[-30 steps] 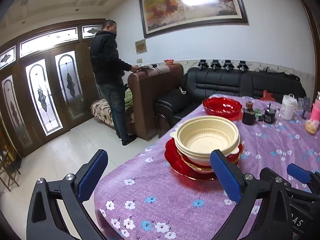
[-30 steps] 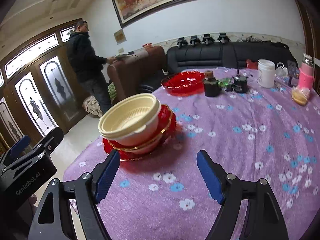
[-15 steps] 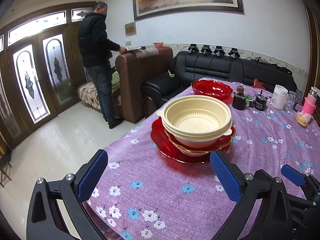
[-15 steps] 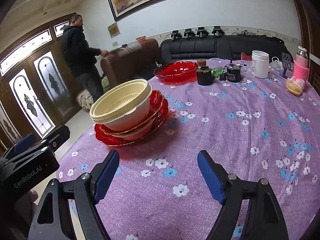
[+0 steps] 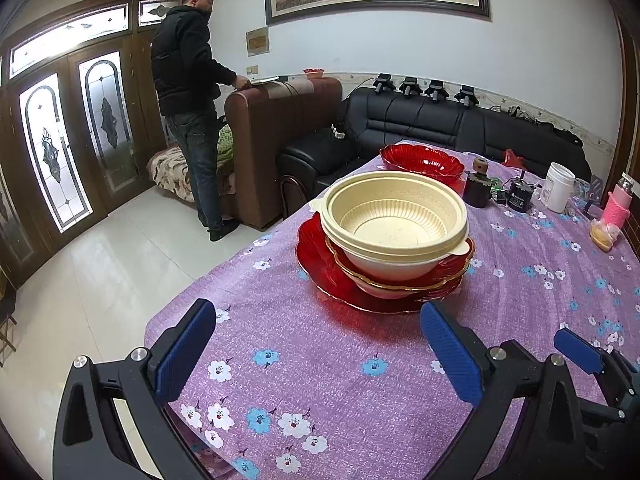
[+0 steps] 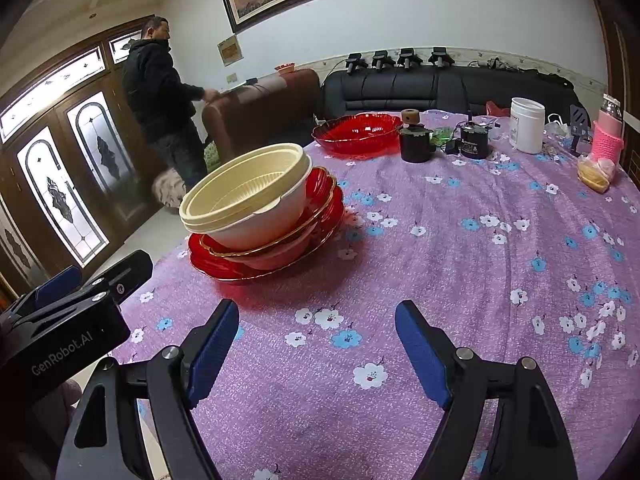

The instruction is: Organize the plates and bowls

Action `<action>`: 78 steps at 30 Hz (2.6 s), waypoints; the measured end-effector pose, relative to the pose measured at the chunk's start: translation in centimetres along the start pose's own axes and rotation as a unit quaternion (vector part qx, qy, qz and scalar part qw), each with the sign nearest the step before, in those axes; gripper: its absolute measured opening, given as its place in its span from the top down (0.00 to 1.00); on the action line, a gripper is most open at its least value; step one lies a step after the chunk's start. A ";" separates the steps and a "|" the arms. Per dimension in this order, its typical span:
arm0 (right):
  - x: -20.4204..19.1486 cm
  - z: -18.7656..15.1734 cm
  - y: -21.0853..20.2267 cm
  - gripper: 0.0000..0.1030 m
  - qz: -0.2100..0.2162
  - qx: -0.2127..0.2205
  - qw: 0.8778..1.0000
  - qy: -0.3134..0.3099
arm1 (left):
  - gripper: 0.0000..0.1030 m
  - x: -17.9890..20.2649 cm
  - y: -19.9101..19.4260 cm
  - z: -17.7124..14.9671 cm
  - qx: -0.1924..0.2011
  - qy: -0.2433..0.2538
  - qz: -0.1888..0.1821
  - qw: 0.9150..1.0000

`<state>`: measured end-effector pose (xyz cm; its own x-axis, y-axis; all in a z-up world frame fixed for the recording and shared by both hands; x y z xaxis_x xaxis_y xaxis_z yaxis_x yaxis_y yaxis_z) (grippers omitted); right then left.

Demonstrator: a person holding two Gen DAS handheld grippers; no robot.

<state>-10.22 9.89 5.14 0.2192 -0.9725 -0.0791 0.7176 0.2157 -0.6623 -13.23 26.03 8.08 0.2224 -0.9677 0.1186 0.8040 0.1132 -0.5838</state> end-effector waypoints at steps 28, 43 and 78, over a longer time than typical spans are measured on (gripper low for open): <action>-1.4 -0.3 0.4 0.18 -0.008 -0.009 1.000 -0.021 | 0.01 0.4 1.5 -1.1 -0.024 -0.018 -0.041 0.999; -1.3 -0.5 0.3 0.17 -0.008 -0.011 1.000 -0.019 | 0.01 0.4 1.7 -1.3 -0.031 -0.021 -0.047 0.998; -3.1 -1.4 1.6 0.17 -0.030 -0.035 0.998 -0.041 | 0.01 -2.6 2.2 -2.1 -0.042 -0.050 -0.057 0.996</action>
<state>-10.69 13.16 3.32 0.2331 -0.9722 0.0209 0.6842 0.1486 -0.7140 -13.19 28.33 4.80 0.1886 -0.9456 0.2652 0.7795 -0.0201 -0.6261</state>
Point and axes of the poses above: each gripper's, at about its wrist camera, not at the fingertips, and y roughly the way its jaws point, x to its right, z to its top, the point moved 6 cm from there along y, roughly the way its jaws point, and after that the axes turned 15 degrees about -z, right-handed, at the moved point
